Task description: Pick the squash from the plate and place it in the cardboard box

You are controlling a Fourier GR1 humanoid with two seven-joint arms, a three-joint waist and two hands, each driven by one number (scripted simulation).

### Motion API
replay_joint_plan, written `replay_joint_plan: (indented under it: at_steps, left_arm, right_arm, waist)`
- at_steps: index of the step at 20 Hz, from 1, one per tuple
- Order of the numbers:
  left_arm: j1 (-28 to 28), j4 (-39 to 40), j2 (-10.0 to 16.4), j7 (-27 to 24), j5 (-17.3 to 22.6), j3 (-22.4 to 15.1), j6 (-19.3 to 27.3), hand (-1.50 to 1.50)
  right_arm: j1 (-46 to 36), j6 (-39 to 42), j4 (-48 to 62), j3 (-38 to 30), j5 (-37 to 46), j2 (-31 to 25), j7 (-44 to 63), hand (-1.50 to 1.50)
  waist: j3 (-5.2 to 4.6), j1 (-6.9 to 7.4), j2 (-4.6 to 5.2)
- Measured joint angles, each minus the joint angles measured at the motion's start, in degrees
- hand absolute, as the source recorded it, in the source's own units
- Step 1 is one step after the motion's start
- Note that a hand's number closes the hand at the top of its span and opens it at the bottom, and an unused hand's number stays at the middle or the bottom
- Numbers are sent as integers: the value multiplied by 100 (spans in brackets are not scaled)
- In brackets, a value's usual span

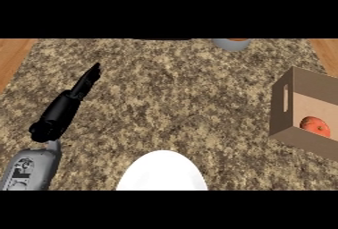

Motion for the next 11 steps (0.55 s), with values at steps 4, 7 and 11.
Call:
replay_joint_plan:
  at_steps: [4,7,11]
  left_arm:
    - [47,10,40,-36,30,56,-24,0]
    - [12,6,12,11,37,40,-25,0]
    - [-6,-93,-30,58,2,-31,-25,0]
  right_arm:
    - [-207,555,472,-655,-1249,449,438,-150]
    - [-473,1044,962,-1084,-2008,545,1033,-150]
    - [-932,1515,1739,-1573,-2676,432,1798,-150]
  waist:
    - [-1,-35,-16]
    - [-2,-18,-1]
    - [1,43,19]
